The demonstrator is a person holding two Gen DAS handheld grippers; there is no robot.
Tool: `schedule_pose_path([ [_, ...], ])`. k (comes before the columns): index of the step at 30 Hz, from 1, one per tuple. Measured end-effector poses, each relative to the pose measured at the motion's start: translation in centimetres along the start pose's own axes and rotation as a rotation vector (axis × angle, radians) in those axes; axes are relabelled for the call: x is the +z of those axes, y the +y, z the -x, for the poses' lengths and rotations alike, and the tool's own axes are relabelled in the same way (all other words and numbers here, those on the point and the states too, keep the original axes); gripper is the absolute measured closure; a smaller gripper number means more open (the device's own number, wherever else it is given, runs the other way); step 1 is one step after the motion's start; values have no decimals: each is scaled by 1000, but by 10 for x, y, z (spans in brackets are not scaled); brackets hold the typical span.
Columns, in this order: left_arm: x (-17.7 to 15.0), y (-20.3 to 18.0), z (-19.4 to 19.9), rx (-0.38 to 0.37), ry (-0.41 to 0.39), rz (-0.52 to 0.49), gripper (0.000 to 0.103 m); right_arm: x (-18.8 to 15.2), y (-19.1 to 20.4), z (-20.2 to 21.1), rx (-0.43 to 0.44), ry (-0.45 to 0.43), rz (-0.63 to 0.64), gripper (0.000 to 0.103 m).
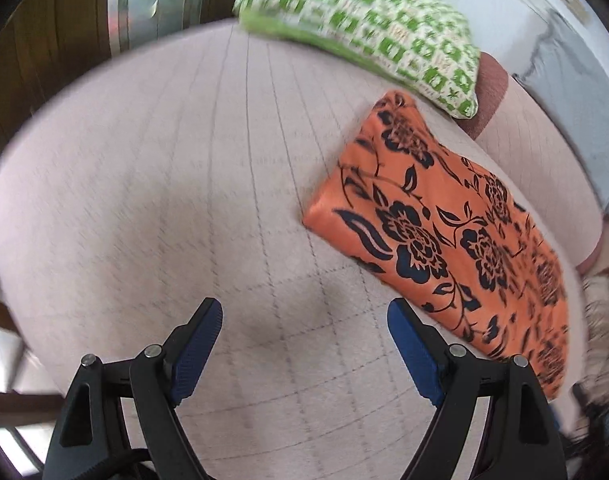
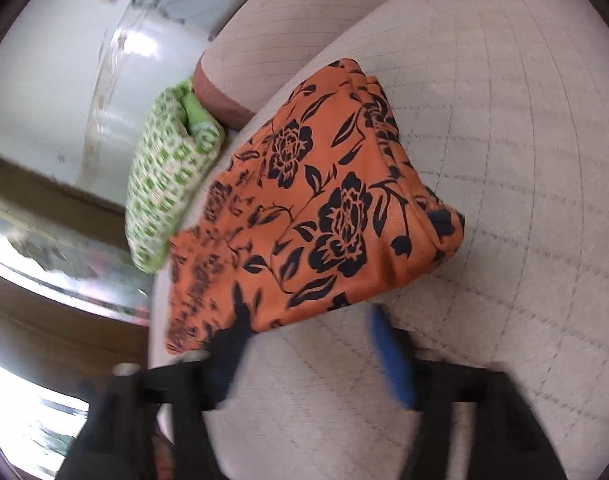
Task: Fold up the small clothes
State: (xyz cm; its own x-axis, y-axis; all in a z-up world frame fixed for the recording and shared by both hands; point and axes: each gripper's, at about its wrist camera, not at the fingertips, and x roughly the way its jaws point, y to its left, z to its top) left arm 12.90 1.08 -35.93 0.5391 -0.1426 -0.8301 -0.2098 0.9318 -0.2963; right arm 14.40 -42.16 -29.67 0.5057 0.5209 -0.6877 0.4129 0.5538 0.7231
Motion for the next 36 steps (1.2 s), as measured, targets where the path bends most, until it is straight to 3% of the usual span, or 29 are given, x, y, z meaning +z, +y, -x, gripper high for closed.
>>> schedule_pose_path([
  [2,3,6,-15,-38,48,84,17,0,1,3,-10,-19,15,31],
  [4,7,5,-14,-56,1,134,14,-2,3,3,-21,-18,27,31],
  [7,16,-3,-23,-122,1,148,14,-2,1,3,-21,-8,23,31],
  [13,31,-17,-38,-98,-39,151,14,-1,-4,3,-33,-8,7,31],
  [17,45,-22,-48,-177,-35,147,14,3,-12,-2,-42,-9,-38,31],
  [19,51,-18,-51,-198,-43,166,23,6,-18,-5,-24,-9,-86,31],
  [21,54,-17,-55,-214,-45,172,60,9,-28,-8,-6,-10,-153,31],
  [22,55,-17,-59,-239,-22,169,68,10,-32,-9,7,-11,-180,31],
  [26,56,-20,-62,-253,-21,161,70,16,-44,-18,40,-26,-278,32],
  [29,57,-21,-64,-261,-28,177,48,23,-44,-23,42,-56,-300,31],
  [32,59,-24,-65,-275,-27,176,44,32,-45,-30,47,-85,-323,31],
  [34,60,-27,-65,-280,-48,156,47,38,-46,-34,57,-111,-332,32],
  [35,62,-28,-67,-291,-58,149,63,41,-45,-36,58,-119,-328,38],
  [36,64,-29,-70,-301,-65,136,72,45,-44,-39,52,-125,-317,45],
])
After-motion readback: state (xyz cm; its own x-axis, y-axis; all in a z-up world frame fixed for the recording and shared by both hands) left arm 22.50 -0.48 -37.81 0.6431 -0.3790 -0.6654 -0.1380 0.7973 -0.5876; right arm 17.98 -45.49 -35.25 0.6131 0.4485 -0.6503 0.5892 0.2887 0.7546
